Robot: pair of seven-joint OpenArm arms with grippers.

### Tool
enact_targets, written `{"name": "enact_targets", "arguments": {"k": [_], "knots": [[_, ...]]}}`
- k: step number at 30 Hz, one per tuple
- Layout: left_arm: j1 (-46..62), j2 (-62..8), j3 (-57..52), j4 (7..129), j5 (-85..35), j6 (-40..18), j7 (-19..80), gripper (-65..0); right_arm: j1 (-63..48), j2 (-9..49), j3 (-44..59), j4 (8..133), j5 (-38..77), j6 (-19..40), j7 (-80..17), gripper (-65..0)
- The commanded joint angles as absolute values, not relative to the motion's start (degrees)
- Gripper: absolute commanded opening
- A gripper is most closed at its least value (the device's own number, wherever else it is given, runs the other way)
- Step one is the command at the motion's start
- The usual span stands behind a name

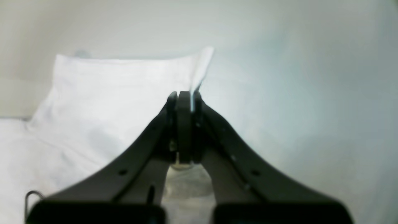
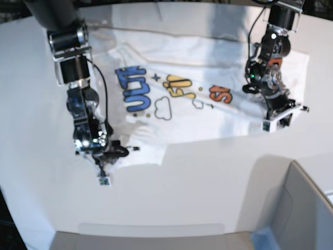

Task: Layout the t-shirt on the table in an organized manner, then fold the t-shirt properly
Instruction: 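Drag the hem corner with the right gripper to straighten the hem, then lift the hem with both grippers and fold it over onto the collar edge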

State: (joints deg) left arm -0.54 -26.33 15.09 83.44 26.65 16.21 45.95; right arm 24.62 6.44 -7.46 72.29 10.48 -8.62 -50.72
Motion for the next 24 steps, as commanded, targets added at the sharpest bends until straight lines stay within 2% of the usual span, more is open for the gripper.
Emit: {"name": "enact_targets", "arguments": {"k": [1, 17, 24], "knots": [[-1.5, -27.0, 14.4, 84.4, 27.7, 17.0, 44.8, -64.9, 25.3, 6.4, -7.3, 75.6, 10.1, -8.5, -50.3, -65.0], [-1.3, -27.2, 14.4, 84.7, 27.8, 17.3, 45.2, -65.0, 11.8, 8.3, -6.5, 102.4, 9.8, -8.4, -59.6, -65.0], [-1.1, -27.0, 11.4, 84.7, 27.6, 17.1, 45.3, -64.9, 4.1, 9.3, -3.0, 112.2, 9.8, -8.5, -59.8, -65.0]]}}
